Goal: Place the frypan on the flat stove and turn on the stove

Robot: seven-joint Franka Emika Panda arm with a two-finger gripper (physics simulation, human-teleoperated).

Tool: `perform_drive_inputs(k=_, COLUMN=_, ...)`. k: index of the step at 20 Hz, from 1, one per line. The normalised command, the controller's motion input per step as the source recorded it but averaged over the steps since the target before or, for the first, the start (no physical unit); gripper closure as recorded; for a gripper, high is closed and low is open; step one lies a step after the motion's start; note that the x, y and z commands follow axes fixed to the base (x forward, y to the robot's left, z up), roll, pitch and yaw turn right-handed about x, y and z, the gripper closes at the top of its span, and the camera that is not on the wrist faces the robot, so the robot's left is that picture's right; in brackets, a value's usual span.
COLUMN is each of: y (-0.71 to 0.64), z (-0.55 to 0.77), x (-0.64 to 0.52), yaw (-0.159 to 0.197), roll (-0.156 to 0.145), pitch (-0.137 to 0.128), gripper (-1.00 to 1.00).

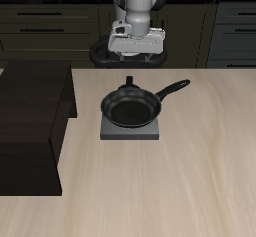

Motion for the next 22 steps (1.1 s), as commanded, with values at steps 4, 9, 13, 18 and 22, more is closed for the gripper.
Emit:
perform_drive_inputs(k=4, y=-0.04, z=-0.04, x=0.07, yaw=-0.002, roll=-0.005, pitch=-0.021, gripper=-1.00)
perform_drive_inputs(k=9, y=-0.01, z=-0.10, x=0.07, yaw=-0.004, roll=-0.002, pitch=-0.003, gripper=-1.00)
perform_drive_inputs(k=13, y=-0.03, z=-0.22, x=0.12, yaw=-0.021, roll=-0.004, pitch=0.032, gripper=-1.00)
perform_drive_inputs(k=18, y=-0.03, z=-0.12, x=0.07, yaw=-0.013, roll=-0.003, pitch=0.002, gripper=-1.00)
perform_drive_inputs(k=22, y=-0.03, z=-0.11, x=0.05, yaw=-0.016, roll=0.000, pitch=0.014, gripper=-1.00)
